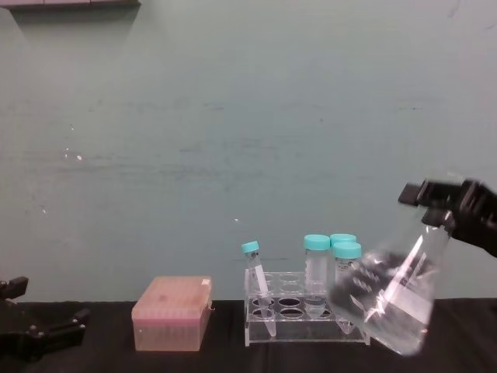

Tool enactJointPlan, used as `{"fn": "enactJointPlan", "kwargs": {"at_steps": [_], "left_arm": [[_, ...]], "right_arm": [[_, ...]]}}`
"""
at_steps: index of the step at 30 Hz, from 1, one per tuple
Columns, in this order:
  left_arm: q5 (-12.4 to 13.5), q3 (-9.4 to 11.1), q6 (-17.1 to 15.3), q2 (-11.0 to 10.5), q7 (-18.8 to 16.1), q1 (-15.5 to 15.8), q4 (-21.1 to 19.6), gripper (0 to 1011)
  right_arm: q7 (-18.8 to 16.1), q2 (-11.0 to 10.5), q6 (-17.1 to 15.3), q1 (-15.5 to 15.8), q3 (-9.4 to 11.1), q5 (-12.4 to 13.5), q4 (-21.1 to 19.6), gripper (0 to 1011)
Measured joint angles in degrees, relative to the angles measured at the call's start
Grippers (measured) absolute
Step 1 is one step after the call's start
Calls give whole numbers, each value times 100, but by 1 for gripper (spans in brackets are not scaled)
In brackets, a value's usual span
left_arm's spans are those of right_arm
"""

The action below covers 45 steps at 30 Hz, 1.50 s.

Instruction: Pick up the beaker with the right gripper, shake it three times, and then put it down.

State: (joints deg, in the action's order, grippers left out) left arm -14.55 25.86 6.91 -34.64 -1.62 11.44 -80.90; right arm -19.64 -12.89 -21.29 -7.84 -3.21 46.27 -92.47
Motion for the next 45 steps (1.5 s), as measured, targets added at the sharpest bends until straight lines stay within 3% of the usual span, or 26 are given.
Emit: {"fn": "enactJointPlan", "kwargs": {"at_steps": [1,2,8,9,12,16,19,20,22,23,24,25,26,27,28,30,31,34,35,37,38,40,42,45], "left_arm": [[0,0,0,0,0,0,0,1000],[0,0,0,0,0,0,0,1000],[0,0,0,0,0,0,0,1000],[0,0,0,0,0,0,0,1000],[0,0,0,0,0,0,0,1000],[0,0,0,0,0,0,0,1000],[0,0,0,0,0,0,0,1000],[0,0,0,0,0,0,0,1000],[0,0,0,0,0,0,0,1000],[0,0,0,0,0,0,0,1000],[0,0,0,0,0,0,0,1000],[0,0,0,0,0,0,0,1000],[0,0,0,0,0,0,0,1000],[0,0,0,0,0,0,0,1000],[0,0,0,0,0,0,0,1000],[1,0,0,0,0,0,0,1000],[0,0,0,0,0,0,0,1000],[0,0,0,0,0,0,0,1000],[0,0,0,0,0,0,0,1000],[1,0,0,0,0,0,0,1000],[1,0,0,0,0,0,0,1000],[0,0,0,0,0,0,0,1000],[0,0,0,0,0,0,0,1000],[0,0,0,0,0,0,0,1000]], "right_arm": [[50,99,-104,21,77,177,-17,450],[207,319,-334,63,248,561,-57,450],[810,866,-969,162,677,1617,-154,449],[810,866,-969,162,677,1617,-154,449],[1079,1051,-1160,189,809,2010,-180,449],[1184,1031,-1180,202,779,2069,-189,449],[1091,877,-1052,201,650,1849,-192,449],[917,664,-841,191,484,1510,-200,449],[757,452,-622,167,326,1167,-204,450],[545,177,-322,130,127,708,-208,449],[443,13,-149,106,11,437,-209,450],[296,-308,194,52,-217,-102,-210,449],[244,-463,382,24,-328,-409,-210,449],[216,-607,554,-7,-430,-692,-210,450],[203,-885,878,-66,-630,-1218,-210,449],[232,-1175,1267,-127,-835,-1871,-210,450],[313,-1415,1577,-182,-1004,-2474,-210,449],[490,-1694,1956,-252,-1190,-3356,-205,450],[605,-1845,2136,-288,-1295,-3853,-195,449],[722,-1975,2264,-316,-1381,-4292,-184,449],[824,-2077,2348,-336,-1454,-4637,-177,449],[920,-2165,2420,-348,-1511,-4990,-171,450],[1002,-2231,2480,-351,-1560,-5284,-167,449],[1053,-2265,2533,-350,-1586,-5495,-163,450]]}}
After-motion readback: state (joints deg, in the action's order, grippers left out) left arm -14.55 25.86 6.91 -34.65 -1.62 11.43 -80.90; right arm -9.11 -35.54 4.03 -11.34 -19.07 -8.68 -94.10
